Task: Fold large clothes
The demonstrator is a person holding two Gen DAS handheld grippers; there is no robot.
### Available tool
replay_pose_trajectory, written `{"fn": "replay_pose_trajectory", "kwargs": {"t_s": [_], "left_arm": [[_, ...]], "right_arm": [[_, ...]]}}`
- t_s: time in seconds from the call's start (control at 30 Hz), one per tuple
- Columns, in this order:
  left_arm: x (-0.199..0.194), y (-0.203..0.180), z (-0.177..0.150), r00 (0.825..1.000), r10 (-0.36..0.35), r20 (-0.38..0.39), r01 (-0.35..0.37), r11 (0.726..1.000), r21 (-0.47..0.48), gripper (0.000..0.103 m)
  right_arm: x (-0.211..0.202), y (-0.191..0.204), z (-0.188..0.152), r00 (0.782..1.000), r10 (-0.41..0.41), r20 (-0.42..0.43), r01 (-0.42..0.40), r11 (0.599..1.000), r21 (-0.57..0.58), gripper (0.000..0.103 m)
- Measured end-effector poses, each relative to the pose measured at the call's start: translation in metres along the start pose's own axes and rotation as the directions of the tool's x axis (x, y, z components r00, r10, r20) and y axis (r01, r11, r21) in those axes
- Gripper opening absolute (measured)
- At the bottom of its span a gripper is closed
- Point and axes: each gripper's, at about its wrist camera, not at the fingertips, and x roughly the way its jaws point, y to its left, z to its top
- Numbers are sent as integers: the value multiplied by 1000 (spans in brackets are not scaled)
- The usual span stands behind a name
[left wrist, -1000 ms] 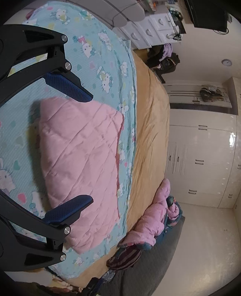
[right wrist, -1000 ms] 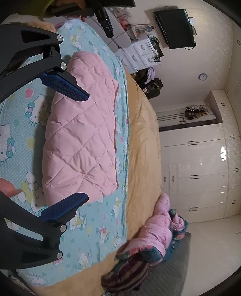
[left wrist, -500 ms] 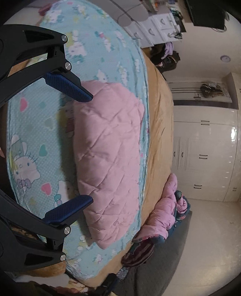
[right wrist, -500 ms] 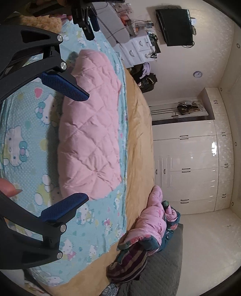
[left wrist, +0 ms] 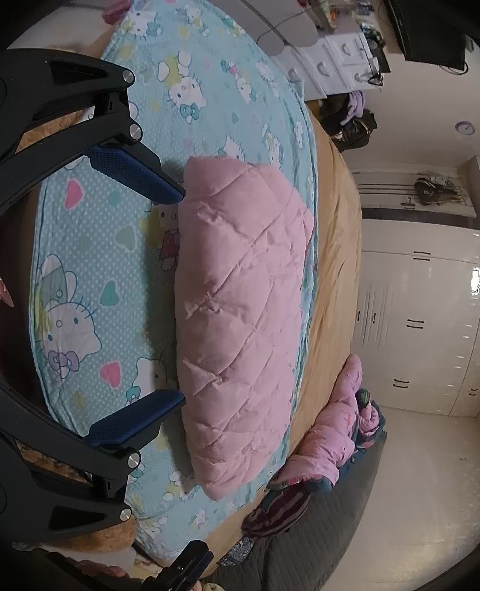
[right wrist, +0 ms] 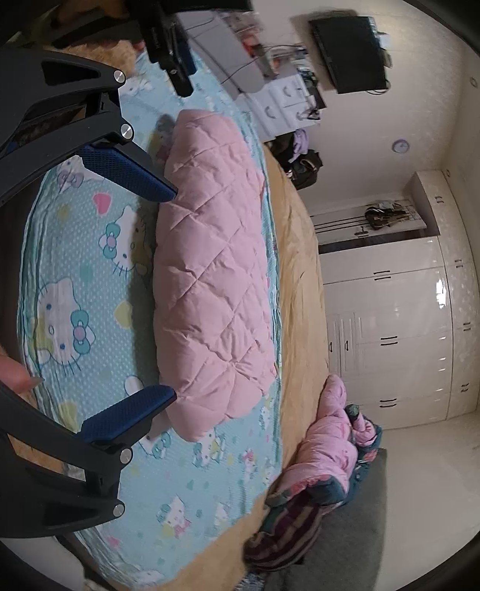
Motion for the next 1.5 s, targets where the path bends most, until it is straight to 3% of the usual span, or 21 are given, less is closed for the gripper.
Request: {"fn": "replay_pose_trajectory", "kwargs": {"t_s": [1.5], "left_arm": [[-4, -2, -1, 999, 38, -12, -38, 999, 5, 94]], "right_arm": [[0, 8, -2, 999, 42, -30, -42, 999, 11, 99]]}}
